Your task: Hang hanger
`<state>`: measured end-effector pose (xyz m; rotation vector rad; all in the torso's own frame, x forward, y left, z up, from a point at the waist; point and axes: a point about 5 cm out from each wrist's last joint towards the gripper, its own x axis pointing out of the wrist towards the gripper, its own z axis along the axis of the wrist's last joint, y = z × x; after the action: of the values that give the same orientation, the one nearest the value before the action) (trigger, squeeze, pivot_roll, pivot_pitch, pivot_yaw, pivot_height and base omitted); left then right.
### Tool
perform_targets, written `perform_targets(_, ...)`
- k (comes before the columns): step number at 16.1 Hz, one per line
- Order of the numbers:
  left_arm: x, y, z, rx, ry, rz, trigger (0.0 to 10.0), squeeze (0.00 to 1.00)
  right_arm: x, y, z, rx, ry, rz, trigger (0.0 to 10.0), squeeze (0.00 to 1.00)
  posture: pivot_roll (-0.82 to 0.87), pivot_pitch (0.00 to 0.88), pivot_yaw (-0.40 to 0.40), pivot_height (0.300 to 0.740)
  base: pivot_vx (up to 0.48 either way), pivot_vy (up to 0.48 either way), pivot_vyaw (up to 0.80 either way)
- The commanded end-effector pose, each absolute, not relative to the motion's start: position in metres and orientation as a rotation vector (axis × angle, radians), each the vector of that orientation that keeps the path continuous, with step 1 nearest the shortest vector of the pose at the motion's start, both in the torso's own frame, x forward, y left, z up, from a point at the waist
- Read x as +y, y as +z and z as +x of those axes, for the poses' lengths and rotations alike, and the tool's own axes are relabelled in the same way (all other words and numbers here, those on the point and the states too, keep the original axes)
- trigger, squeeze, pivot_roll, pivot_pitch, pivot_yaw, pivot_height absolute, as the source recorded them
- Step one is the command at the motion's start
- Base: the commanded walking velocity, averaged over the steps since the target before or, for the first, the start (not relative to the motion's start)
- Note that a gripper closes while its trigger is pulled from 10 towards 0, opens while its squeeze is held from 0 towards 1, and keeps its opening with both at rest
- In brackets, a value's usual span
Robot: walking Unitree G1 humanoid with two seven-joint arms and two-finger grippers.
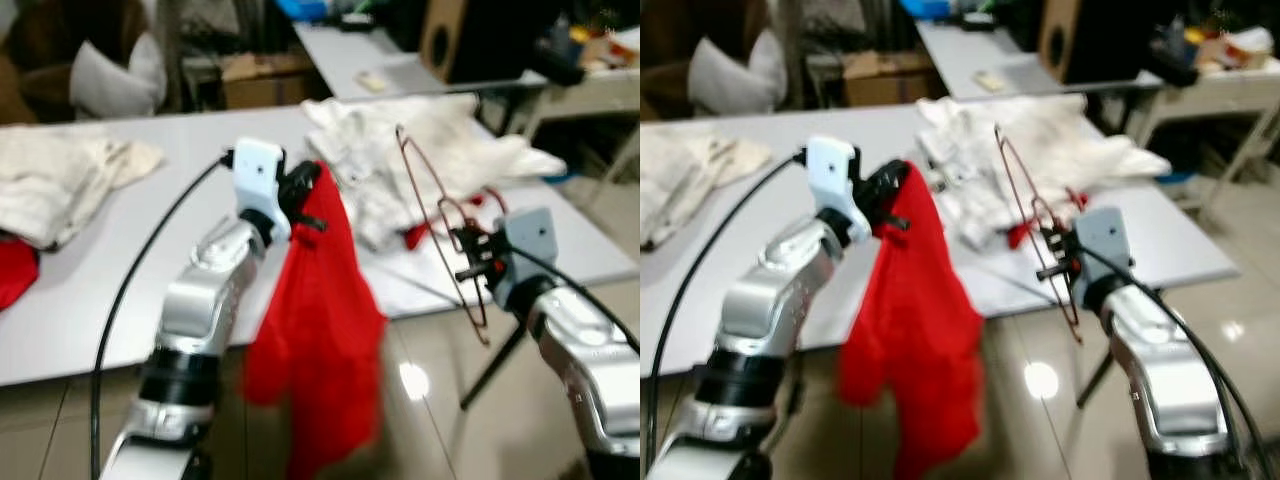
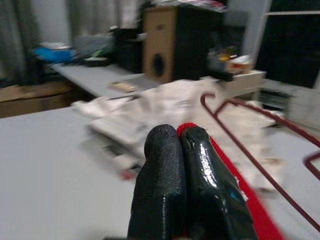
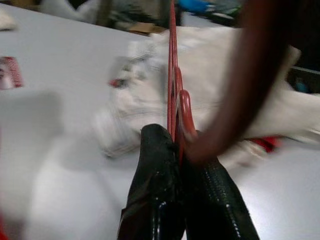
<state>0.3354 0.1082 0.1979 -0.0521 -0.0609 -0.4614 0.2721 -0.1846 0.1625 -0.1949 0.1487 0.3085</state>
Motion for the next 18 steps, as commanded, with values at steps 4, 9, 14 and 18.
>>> perform_targets(4, 0.109, 0.218, 0.359, -0.106, -0.478, 0.027, 10.0, 0.00, -0.203, 0.184, 0.258, 0.088, 0.483, -0.273, 10.0, 0.00, -0.13, 0.000, 0.006, 0.740, 0.345, 0.000, 0.00)
perform_targets(9, 0.121, 0.241, 0.399, -0.078, -0.440, 0.114, 10.0, 0.00, -0.226, 0.213, 0.222, 0.098, 0.762, -0.333, 10.0, 0.00, -0.14, 0.000, 0.022, 0.740, 0.344, 0.000, 0.00)
perform_targets(14, 0.117, 0.268, 0.419, -0.100, -0.425, 0.157, 10.0, 0.00, -0.234, 0.235, 0.210, 0.085, 0.890, -0.351, 10.0, 0.00, -0.15, 0.000, 0.031, 0.740, 0.342, 0.000, 0.00)
perform_targets(18, 0.112, 0.280, 0.423, -0.125, -0.431, 0.158, 10.0, 0.00, -0.220, 0.234, 0.211, 0.100, 1.016, -0.356, 10.0, 0.00, -0.14, 0.000, 0.026, 0.740, 0.340, 0.000, 0.00)
